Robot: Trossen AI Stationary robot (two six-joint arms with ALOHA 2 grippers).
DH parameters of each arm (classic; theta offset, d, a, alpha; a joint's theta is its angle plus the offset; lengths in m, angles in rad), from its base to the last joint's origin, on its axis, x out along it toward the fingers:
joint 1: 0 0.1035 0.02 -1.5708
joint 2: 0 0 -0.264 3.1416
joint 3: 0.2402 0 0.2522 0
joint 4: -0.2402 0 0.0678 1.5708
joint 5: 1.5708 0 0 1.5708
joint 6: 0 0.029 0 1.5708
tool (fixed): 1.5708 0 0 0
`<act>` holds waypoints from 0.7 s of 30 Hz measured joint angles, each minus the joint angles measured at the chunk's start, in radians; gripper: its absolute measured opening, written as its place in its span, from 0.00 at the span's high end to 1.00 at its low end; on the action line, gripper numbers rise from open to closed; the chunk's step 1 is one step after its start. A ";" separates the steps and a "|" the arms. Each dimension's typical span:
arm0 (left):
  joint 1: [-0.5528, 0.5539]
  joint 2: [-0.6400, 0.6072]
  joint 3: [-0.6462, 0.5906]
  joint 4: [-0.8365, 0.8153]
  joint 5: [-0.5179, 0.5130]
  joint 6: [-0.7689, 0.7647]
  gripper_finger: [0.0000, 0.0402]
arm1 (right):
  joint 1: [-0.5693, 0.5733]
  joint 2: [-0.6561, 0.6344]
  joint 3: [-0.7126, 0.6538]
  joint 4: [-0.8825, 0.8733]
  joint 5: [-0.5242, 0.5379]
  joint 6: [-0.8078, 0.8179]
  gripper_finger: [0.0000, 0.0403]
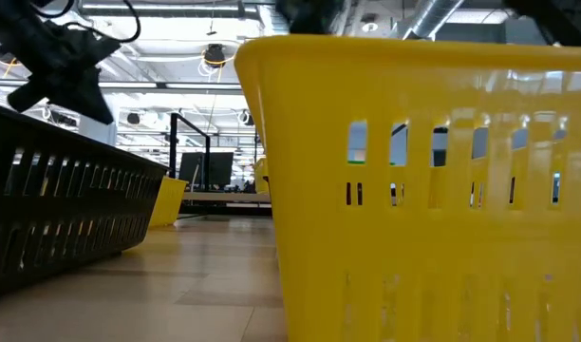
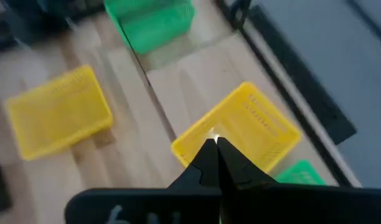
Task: Stack baskets on shelf by color
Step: Stack the top yellow bin on top of the yellow bin on the shelf
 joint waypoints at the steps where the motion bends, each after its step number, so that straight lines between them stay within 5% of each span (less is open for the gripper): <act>1: 0.005 0.000 0.000 -0.018 0.017 -0.012 0.99 | 0.011 -0.036 0.000 -0.025 0.019 0.021 1.00; 12: 0.149 0.000 0.000 -0.037 0.354 0.051 1.00 | 0.285 -0.303 0.001 -0.221 0.510 0.361 1.00; 21: 0.327 0.001 0.104 -0.035 0.397 0.259 1.00 | 0.545 -0.305 0.000 -0.344 0.687 0.573 1.00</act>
